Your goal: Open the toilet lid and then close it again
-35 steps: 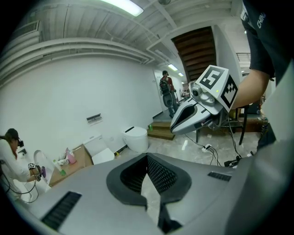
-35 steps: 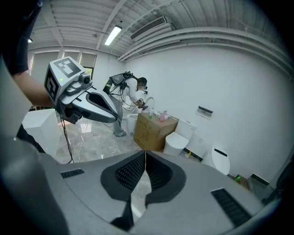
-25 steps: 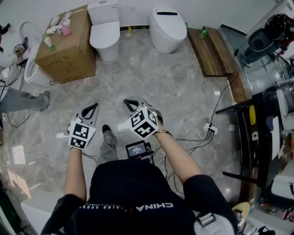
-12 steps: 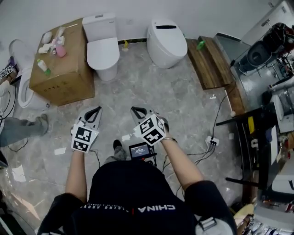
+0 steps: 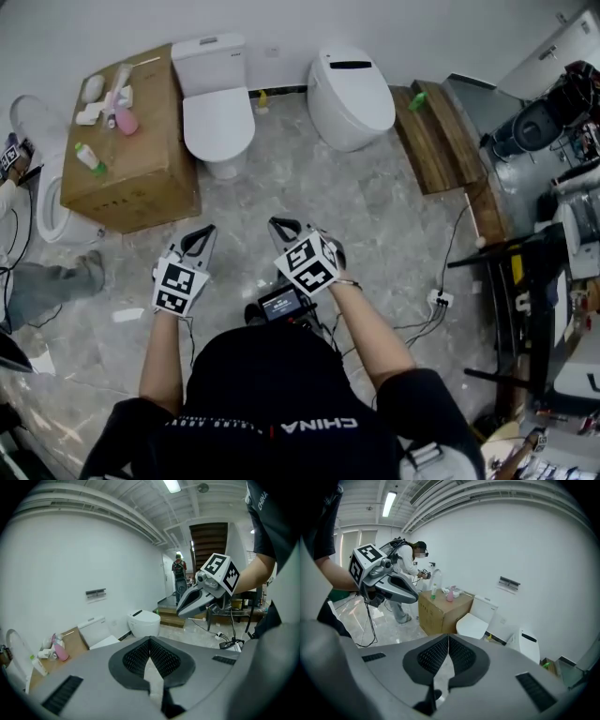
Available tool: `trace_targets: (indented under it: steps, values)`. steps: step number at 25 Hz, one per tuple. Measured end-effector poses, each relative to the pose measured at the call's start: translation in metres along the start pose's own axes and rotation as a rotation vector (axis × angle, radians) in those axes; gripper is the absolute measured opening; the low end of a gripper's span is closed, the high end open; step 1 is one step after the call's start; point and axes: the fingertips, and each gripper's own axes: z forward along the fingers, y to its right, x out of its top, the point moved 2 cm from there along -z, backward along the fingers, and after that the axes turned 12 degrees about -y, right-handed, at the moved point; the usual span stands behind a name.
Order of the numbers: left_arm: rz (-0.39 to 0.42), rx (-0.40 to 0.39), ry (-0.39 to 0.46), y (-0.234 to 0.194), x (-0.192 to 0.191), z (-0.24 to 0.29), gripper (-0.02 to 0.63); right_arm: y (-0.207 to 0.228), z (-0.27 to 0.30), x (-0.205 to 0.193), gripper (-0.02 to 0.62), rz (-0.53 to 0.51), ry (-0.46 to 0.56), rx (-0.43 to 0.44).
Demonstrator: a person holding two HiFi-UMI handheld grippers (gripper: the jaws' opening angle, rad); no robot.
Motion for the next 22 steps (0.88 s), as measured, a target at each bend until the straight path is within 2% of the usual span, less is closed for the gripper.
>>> trace_targets:
  steps: [7, 10, 12, 19, 22]
  values:
    - [-0.058, 0.035, -0.009, -0.064, 0.013, 0.045, 0.009, 0.044, 0.060, 0.041, 0.015, -0.018, 0.021, 0.069]
    - [-0.126, 0.028, 0.007, -0.091, 0.030, 0.076, 0.009, 0.077, 0.094, 0.056, 0.015, -0.061, 0.023, 0.093]
    - [-0.143, 0.045, -0.003, -0.115, 0.042, 0.099, 0.009, 0.103, 0.118, 0.073, 0.015, -0.062, 0.036, 0.115]
    - [-0.157, 0.099, -0.014, -0.199, 0.124, 0.179, 0.009, 0.211, 0.176, 0.142, 0.015, -0.061, 0.073, 0.194]
    - [-0.155, 0.111, -0.025, -0.221, 0.145, 0.207, 0.009, 0.244, 0.195, 0.162, 0.015, -0.068, 0.086, 0.219]
